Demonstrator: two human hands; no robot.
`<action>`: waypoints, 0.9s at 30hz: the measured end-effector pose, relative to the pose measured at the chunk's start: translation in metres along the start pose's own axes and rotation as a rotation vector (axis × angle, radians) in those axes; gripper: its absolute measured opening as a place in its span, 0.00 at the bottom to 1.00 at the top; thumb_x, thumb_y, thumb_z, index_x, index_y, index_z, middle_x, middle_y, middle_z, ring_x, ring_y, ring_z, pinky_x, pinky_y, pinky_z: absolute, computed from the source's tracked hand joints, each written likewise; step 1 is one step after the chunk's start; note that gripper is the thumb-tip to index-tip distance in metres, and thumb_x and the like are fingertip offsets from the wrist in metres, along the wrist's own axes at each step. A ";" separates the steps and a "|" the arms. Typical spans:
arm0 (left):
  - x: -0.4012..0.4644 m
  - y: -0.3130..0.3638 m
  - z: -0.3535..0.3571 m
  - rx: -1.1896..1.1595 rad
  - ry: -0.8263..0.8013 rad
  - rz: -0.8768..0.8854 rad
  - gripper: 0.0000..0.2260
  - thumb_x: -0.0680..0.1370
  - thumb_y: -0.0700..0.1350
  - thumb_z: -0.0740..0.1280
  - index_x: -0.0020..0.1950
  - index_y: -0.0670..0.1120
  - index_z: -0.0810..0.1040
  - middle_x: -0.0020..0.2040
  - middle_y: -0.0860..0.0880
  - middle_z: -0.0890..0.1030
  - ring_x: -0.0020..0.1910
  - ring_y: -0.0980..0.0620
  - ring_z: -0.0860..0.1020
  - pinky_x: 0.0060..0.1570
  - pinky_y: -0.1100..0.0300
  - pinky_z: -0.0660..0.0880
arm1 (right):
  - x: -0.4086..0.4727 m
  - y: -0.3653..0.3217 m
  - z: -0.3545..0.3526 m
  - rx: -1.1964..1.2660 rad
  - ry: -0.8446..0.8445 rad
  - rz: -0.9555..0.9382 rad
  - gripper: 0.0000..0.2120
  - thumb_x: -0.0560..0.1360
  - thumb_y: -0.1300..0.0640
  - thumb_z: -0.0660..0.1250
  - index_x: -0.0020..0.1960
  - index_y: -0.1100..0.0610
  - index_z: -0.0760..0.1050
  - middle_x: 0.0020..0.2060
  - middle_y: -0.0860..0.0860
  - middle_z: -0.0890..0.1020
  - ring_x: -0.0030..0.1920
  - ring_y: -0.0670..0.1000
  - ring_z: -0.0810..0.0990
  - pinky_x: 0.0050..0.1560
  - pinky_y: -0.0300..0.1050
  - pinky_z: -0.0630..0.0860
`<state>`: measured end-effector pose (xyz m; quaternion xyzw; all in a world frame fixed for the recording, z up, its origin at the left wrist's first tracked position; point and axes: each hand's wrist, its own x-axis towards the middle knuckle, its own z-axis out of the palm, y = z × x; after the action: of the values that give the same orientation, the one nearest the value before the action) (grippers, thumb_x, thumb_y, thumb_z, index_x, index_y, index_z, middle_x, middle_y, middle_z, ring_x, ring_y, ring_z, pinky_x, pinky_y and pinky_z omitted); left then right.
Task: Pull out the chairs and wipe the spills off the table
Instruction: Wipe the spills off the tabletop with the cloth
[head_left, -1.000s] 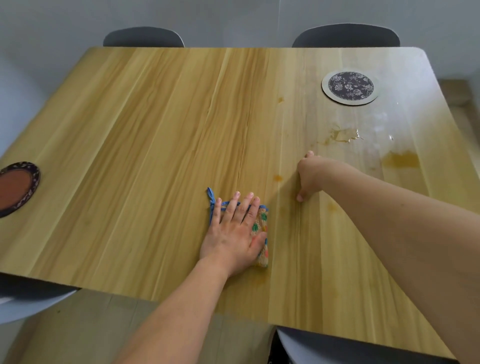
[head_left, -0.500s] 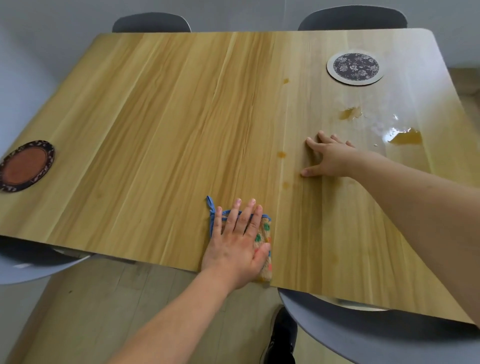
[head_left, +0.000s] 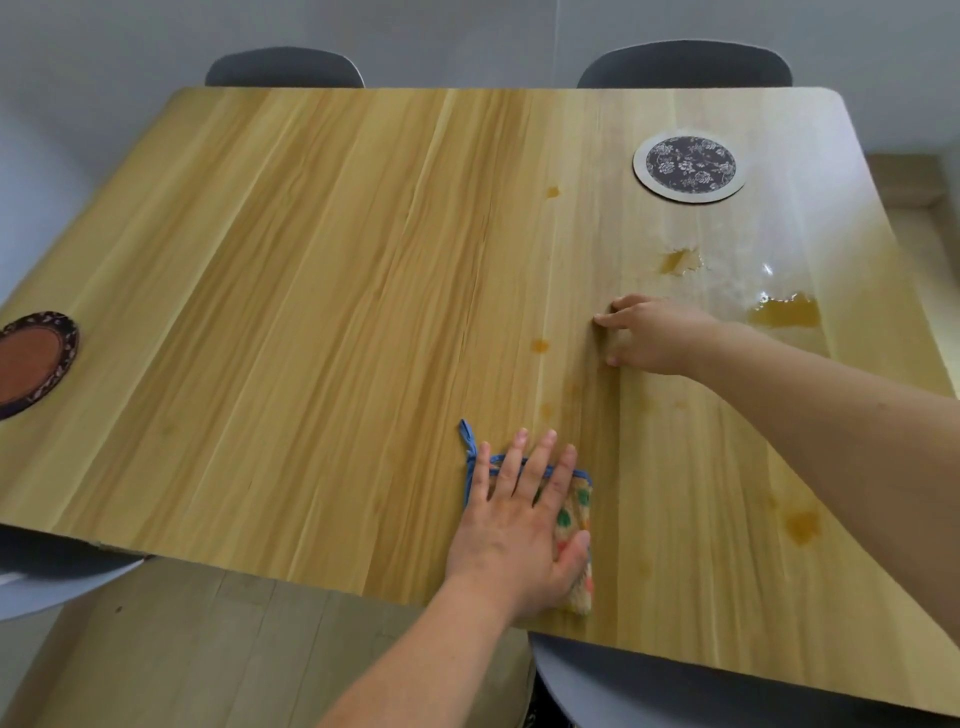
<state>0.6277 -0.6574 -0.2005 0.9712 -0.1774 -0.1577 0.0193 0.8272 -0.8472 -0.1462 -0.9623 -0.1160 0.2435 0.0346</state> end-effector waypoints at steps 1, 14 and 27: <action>0.008 -0.002 -0.004 0.004 -0.005 -0.007 0.35 0.79 0.65 0.43 0.79 0.51 0.31 0.78 0.49 0.29 0.74 0.48 0.25 0.73 0.38 0.31 | 0.003 0.002 -0.004 0.004 0.009 -0.009 0.30 0.76 0.46 0.66 0.75 0.48 0.63 0.74 0.48 0.64 0.73 0.52 0.64 0.70 0.50 0.65; 0.124 -0.026 -0.044 0.068 -0.021 -0.079 0.34 0.79 0.65 0.40 0.77 0.51 0.28 0.77 0.50 0.26 0.74 0.48 0.23 0.73 0.38 0.32 | 0.080 0.039 -0.040 0.112 0.199 0.028 0.22 0.78 0.49 0.63 0.69 0.56 0.70 0.71 0.53 0.68 0.69 0.57 0.67 0.65 0.57 0.71; 0.208 -0.048 -0.072 0.098 -0.011 -0.091 0.34 0.80 0.65 0.42 0.77 0.53 0.28 0.77 0.50 0.26 0.74 0.48 0.24 0.72 0.38 0.31 | 0.141 0.061 -0.059 0.104 0.201 -0.031 0.28 0.79 0.45 0.59 0.76 0.54 0.60 0.76 0.53 0.60 0.75 0.56 0.61 0.73 0.53 0.59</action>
<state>0.8510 -0.6865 -0.1992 0.9772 -0.1407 -0.1548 -0.0361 0.9879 -0.8732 -0.1670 -0.9769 -0.1139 0.1507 0.0996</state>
